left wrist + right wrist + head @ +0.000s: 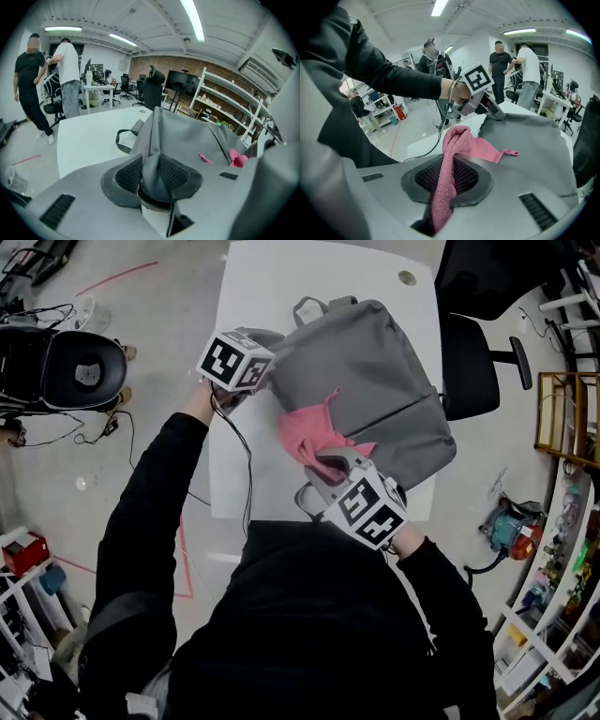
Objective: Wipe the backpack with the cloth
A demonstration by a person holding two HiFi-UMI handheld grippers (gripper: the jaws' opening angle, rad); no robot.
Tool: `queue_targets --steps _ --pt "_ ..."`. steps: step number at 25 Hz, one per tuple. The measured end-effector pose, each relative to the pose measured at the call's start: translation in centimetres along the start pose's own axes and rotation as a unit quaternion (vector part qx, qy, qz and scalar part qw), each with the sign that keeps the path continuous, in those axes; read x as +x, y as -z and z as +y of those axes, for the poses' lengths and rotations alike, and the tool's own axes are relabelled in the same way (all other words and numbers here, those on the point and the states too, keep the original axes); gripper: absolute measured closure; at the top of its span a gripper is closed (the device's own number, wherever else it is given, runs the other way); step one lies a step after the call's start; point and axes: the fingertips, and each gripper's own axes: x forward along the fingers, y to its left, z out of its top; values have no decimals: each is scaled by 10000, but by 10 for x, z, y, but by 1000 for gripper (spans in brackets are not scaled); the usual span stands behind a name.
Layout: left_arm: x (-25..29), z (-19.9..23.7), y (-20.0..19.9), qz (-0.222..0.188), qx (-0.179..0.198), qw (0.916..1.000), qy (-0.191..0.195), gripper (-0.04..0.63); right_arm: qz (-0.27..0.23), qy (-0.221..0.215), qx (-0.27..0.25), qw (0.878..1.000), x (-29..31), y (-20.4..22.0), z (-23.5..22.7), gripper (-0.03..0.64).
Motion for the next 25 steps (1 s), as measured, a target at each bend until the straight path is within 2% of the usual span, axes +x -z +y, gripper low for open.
queue_targets --steps 3,6,8,10,13,15,18,20,22,25 --pt "-31 -14 36 -130 -378 9992 -14 479 106 -20 14 9999 5 10 1 561" --pt "-58 -32 68 -355 -833 9958 -119 485 139 174 216 9995 0 25 -18 561" --pt "-74 -45 87 -506 -1096 9924 -226 485 120 540 392 9977 -10 34 -43 561" --pt "-88 -53 101 -613 -1213 9899 -390 483 68 1092 627 9920 -23 40 -78 561" --pt "-102 -58 104 -820 -1248 9865 -668 483 -71 2039 1064 9732 -56 47 -147 561" --pt "-114 -59 98 -1196 -1365 9803 -781 483 -191 2567 1363 9566 -82 52 -189 561" --pt "-143 -57 86 -1950 -1714 9618 -869 483 -440 3174 1596 9337 -123 48 -235 561" --pt "-161 -53 84 -2252 -1870 9510 -992 483 -669 3352 1544 9270 -144 36 -250 561" --pt "-177 -49 88 -2447 -1959 9430 -1120 483 -863 3292 1354 9305 -147 20 -252 561" --pt "-190 -49 95 -2602 -2125 9345 -1173 483 -710 2835 1044 9506 -116 15 -232 561"
